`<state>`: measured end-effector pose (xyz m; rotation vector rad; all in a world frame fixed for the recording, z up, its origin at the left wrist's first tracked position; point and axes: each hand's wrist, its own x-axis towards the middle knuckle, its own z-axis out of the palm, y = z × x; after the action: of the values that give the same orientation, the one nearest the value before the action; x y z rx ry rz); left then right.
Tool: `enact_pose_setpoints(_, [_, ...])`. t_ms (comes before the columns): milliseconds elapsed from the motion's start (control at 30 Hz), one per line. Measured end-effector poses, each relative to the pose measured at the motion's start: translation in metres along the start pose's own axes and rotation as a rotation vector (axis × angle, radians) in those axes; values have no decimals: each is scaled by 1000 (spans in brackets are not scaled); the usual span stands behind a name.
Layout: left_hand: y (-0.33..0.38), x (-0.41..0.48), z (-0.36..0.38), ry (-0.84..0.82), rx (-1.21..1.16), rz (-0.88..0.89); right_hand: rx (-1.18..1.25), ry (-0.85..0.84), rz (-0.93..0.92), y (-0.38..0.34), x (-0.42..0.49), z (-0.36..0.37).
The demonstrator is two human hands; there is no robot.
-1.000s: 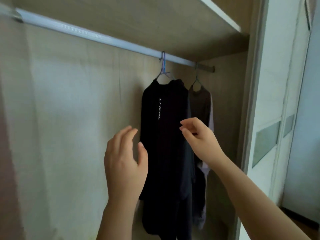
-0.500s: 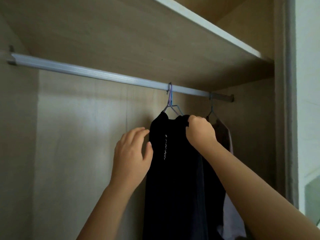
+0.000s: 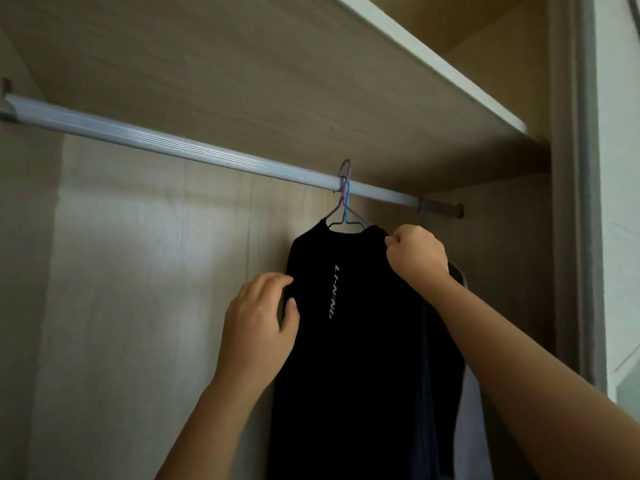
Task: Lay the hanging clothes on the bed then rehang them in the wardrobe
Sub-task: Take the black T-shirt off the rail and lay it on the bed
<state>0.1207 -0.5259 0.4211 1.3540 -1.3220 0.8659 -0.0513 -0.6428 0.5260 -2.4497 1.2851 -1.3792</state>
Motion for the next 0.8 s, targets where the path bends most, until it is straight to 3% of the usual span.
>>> enact_pose_setpoints(133, [-3, -4, 6, -24, -37, -32, -37, 93, -118, 1, 2, -9])
enact_pose_setpoints(300, [-8, -8, 6, -16, -91, -68, 45, 65, -195, 15, -11, -7])
enact_pose_setpoints(633, [-13, -24, 18, 5, 49, -89, 570, -104, 23, 109, -86, -16])
enact_pose_setpoints(800, [-1, -38, 37, -10, 167, -52, 698, -156, 101, 158, -133, -37])
